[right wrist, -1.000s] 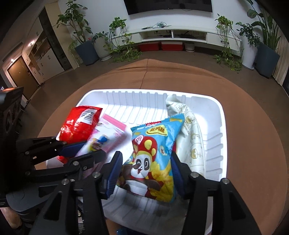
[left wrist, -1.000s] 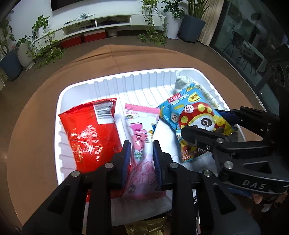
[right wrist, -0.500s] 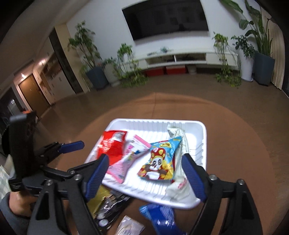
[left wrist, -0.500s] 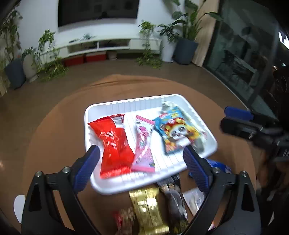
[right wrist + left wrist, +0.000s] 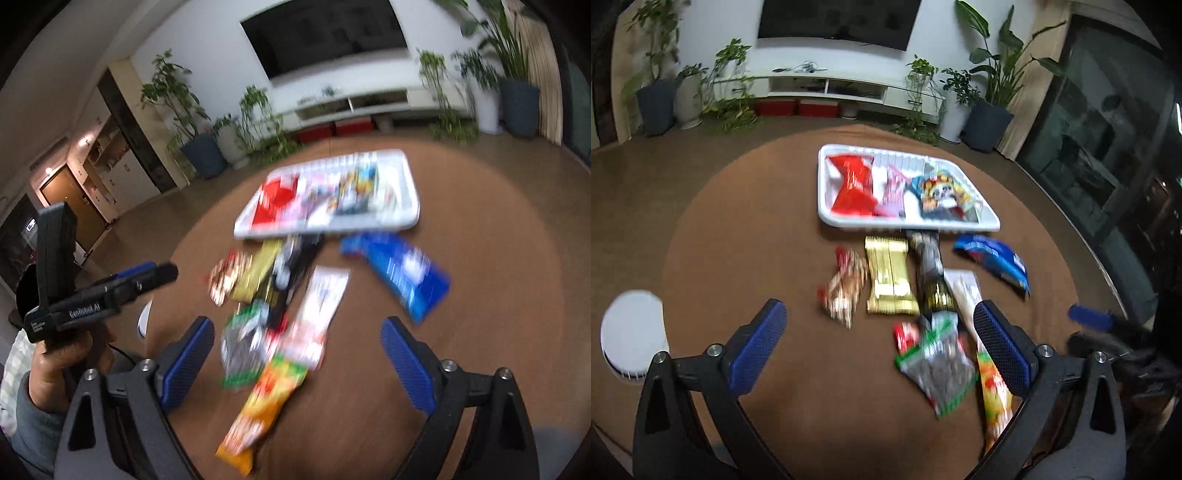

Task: Organize snacks
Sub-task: 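Withdraw both tools and move the right tool to the orange bar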

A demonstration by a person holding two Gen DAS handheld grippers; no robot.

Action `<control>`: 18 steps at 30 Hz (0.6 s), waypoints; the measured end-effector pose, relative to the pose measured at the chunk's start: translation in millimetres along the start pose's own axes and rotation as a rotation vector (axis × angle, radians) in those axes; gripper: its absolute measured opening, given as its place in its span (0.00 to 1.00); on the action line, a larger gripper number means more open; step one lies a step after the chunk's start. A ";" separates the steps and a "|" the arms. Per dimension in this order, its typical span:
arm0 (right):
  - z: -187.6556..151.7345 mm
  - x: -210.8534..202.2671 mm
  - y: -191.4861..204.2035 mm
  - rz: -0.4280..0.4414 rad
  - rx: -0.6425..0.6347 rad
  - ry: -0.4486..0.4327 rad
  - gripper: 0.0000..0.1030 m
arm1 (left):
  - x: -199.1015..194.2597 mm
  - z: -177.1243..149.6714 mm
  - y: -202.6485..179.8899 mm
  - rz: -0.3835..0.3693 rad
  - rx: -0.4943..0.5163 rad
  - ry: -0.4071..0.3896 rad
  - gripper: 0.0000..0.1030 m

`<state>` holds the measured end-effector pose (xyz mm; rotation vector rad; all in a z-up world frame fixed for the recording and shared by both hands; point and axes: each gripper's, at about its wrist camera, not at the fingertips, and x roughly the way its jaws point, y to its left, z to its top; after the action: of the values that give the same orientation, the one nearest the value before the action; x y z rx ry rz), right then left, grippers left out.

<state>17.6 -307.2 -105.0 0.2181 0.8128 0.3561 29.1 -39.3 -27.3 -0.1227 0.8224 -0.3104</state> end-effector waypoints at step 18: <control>-51.9 55.8 42.8 -0.129 -0.164 0.196 0.41 | 0.6 -41.2 -16.9 -0.001 0.012 0.060 1.00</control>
<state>4.8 -243.2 -163.2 -0.0230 0.9807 0.3239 -4.7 -55.0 -51.7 -0.1026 0.8793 -0.3209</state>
